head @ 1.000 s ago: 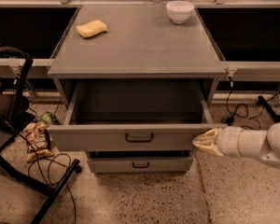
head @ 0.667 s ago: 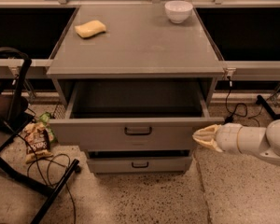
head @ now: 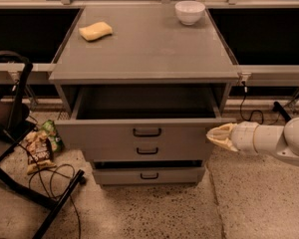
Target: Close top drawer
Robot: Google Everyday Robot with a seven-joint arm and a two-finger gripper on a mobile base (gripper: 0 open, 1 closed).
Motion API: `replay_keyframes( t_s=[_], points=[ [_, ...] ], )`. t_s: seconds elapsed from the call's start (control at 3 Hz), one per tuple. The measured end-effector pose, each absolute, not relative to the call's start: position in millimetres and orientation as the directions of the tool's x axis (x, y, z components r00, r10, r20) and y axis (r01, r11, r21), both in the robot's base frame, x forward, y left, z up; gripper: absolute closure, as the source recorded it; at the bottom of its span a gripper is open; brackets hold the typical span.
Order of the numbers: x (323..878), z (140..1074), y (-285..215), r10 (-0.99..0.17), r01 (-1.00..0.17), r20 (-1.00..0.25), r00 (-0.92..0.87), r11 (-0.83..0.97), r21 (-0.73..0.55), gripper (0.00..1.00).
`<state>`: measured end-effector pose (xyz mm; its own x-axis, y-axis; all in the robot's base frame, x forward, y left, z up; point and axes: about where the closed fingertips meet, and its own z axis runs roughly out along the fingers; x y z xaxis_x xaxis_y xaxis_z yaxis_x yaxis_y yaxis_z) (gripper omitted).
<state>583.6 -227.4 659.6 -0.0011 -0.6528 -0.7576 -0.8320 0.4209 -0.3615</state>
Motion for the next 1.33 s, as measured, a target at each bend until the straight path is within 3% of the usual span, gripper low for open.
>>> replay_keyframes(
  t_s=[0.67,1.0,1.33],
  points=[
    [609.3,669.8,-237.4,-0.643,-0.813,-0.766,0.008,0.441,-0.379,1.00],
    [609.4,669.8,-237.3,-0.643,-0.813,-0.766,0.008,0.441,-0.379,0.84],
    [609.4,669.8,-237.3,-0.643,-0.813,-0.766,0.008,0.441,-0.379,0.62]
  ],
)
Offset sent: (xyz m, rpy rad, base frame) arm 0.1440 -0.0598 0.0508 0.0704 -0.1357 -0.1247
